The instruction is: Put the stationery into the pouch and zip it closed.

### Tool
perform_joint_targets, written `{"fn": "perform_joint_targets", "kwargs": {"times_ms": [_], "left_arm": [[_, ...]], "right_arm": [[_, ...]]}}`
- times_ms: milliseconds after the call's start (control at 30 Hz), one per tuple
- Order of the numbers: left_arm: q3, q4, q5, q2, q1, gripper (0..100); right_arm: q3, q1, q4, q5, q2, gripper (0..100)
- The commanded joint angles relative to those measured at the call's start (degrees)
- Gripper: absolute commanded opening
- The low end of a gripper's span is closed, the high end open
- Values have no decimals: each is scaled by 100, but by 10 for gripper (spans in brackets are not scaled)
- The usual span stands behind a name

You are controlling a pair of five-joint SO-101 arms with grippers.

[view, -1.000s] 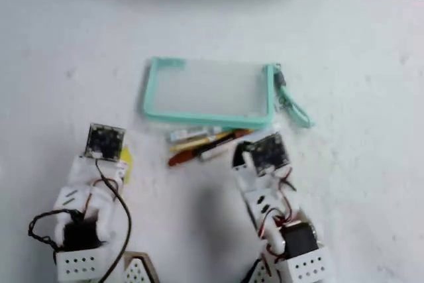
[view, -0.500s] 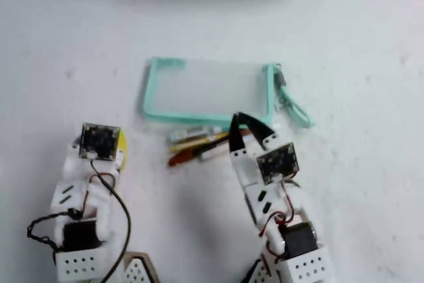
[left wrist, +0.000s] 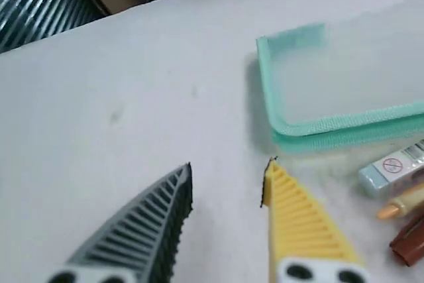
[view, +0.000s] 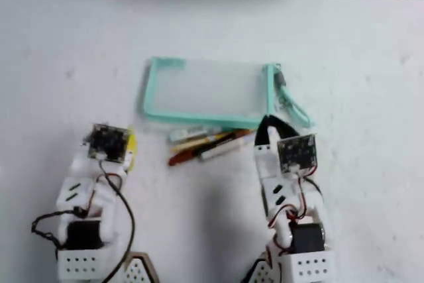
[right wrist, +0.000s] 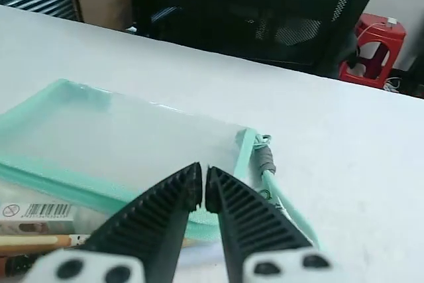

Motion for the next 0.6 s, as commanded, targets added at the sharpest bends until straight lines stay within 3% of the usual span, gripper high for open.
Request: {"fn": "perform_joint_targets", "kwargs": {"times_ms": [0, 133, 300, 567], "left_arm": [[-18, -79, -536, -57, 356, 195], [-26, 97, -782, -57, 637, 195], [-360, 123, -747, -66, 796, 195], [-897, -105, -738, -66, 1903, 195]], "right_arm": [[53, 277, 171, 185, -31, 18], [53, 215, 374, 941, -31, 18], [53, 110, 444, 949, -31, 18], [53, 101, 444, 941, -31, 17]]}}
